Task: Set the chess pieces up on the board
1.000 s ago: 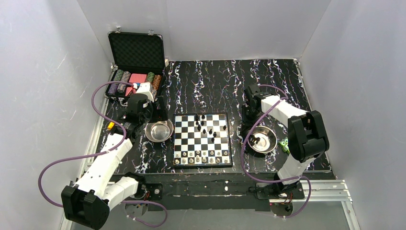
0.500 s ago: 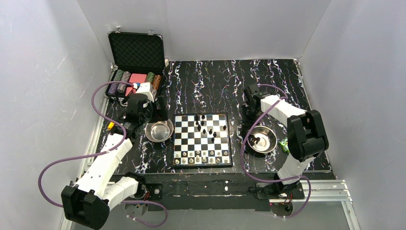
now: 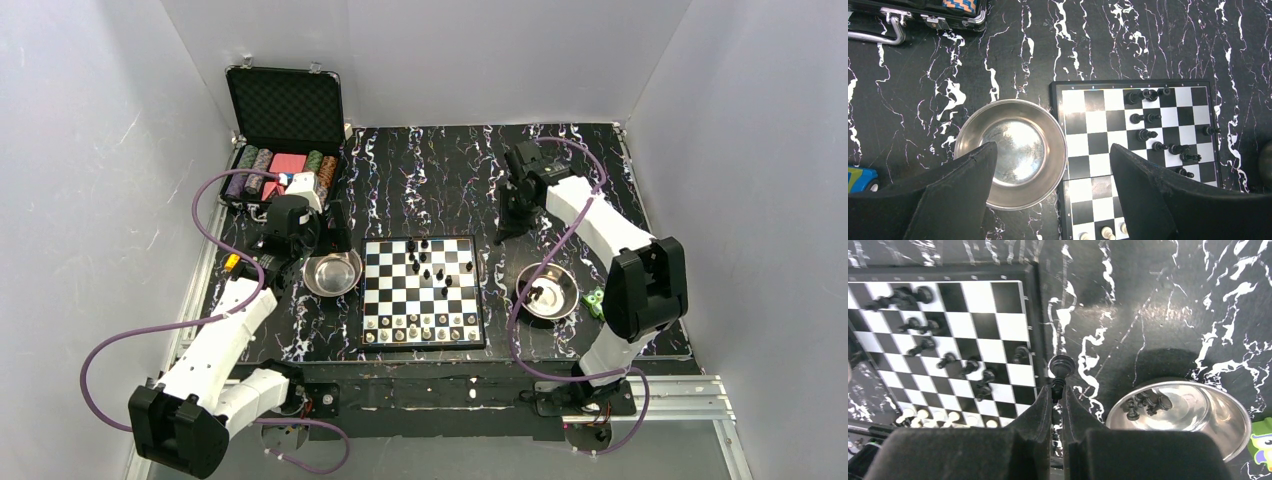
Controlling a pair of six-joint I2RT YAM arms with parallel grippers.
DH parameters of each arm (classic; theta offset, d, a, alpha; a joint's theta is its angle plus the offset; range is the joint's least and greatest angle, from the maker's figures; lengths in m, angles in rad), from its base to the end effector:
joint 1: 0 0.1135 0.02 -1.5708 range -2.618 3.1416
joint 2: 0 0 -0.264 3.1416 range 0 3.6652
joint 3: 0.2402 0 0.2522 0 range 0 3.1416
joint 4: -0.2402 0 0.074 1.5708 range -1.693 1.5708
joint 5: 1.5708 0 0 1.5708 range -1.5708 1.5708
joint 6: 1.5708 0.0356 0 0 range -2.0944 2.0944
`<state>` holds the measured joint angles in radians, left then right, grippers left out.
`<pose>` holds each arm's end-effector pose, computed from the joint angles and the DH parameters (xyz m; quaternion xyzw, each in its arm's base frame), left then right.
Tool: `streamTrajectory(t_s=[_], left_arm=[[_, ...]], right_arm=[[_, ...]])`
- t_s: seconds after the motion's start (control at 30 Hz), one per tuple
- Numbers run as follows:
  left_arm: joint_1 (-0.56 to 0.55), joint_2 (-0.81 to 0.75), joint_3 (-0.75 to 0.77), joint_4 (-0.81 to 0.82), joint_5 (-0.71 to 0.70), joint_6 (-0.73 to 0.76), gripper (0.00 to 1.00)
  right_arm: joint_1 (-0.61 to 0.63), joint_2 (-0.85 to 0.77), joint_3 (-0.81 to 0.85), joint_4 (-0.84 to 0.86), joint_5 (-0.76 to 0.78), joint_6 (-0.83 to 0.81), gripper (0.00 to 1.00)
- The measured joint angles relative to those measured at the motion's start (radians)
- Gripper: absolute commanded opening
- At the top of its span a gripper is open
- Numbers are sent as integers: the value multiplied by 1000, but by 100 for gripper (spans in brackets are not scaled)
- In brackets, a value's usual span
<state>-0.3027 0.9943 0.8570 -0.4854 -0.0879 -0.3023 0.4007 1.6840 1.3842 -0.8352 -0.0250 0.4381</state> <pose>0.2070 -0.0614 0.2969 -0.0199 0.8889 -0.0985 0.4470 0.3199 0.1365 0.2614 0.0156 0.9762 0.0992 0.1925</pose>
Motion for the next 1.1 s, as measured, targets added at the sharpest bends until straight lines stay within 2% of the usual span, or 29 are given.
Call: streamTrajectory(t_s=[0.17,0.53,0.77,1.1], left_arm=[[0,4,-12,7,0,0,82],[0,19,-66,17,-1,-5,82],[0,27,-90,39,-1,-5,83],[0,30,-93,45,-1,-5,83]], right_arm=[[50,42,146,-42,-5,0,1],[158,299,387,-110,-12,4,1],[199,381,492,-137,-20,11,1],[242,470,559,-151,-22,27,1]])
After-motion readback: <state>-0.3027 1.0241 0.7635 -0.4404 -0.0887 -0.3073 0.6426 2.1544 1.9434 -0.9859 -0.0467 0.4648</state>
